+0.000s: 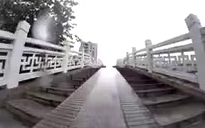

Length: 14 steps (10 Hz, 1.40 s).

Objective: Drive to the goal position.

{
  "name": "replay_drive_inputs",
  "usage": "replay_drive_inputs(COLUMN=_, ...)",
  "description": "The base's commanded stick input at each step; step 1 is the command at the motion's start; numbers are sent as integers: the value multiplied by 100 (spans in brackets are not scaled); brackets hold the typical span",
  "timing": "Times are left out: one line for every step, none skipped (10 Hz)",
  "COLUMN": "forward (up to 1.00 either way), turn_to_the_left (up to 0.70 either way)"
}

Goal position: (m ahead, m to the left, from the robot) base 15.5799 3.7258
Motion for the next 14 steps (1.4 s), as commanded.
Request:
replay_drive_inputs(forward=60, turn_to_the_left=0)
replay_drive_inputs(forward=60, turn_to_the_left=0)
replay_drive_inputs(forward=60, turn_to_the_left=0)
replay_drive_inputs(forward=60, turn_to_the_left=0)
replay_drive_inputs(forward=60, turn_to_the_left=0)
replay_drive_inputs(forward=60, turn_to_the_left=0)
replay_drive_inputs(forward=60, turn_to_the_left=0)
replay_drive_inputs(forward=60, turn_to_the_left=0)
replay_drive_inputs(forward=60, turn_to_the_left=0)
replay_drive_inputs(forward=60, turn_to_the_left=0)
replay_drive_inputs(forward=60, turn_to_the_left=0)
replay_drive_inputs(forward=60, turn_to_the_left=0)
replay_drive_inputs(forward=60, turn_to_the_left=0)
replay_drive_inputs(forward=60, turn_to_the_left=0)
